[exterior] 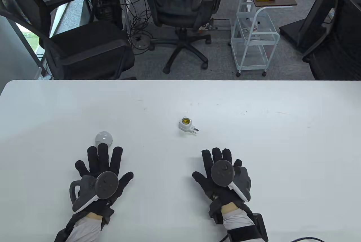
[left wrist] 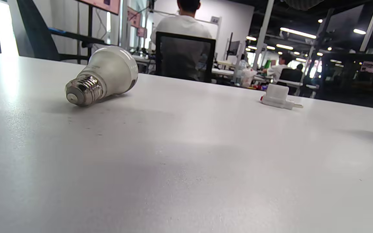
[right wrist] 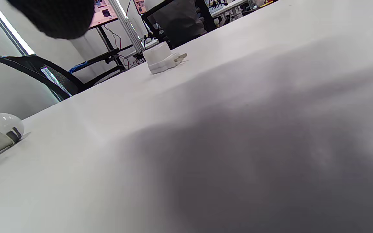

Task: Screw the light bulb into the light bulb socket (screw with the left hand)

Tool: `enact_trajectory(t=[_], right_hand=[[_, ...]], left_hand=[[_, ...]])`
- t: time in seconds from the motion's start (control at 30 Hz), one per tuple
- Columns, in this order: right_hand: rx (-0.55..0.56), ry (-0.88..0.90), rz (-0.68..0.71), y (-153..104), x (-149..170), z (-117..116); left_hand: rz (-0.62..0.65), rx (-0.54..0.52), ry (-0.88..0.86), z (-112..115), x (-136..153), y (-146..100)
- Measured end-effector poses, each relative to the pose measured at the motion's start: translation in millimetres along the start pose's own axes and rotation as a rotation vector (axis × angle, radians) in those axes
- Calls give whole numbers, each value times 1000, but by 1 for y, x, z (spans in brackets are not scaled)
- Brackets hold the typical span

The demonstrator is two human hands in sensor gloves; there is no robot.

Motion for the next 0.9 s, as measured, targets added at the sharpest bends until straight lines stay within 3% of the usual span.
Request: enact_trajectory(t=[0.73, 0.9], right_hand=[[-110, 9, -141, 13, 12, -19], [-90, 57, -179, 39, 6, -15]], left_hand=[[37, 54, -15, 5, -8, 3], [42, 61, -23, 5, -8, 3]])
Point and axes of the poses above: the tracker on the back of each hand, its own x axis roughly to the little-finger side, its own y axis roughly from the wrist to the fingertips, z = x × y, the point moved 1 cm from there along y, roughly from the wrist to the fingertips, and after that the axes turned 11 degrees about y, right-handed, at the moved point
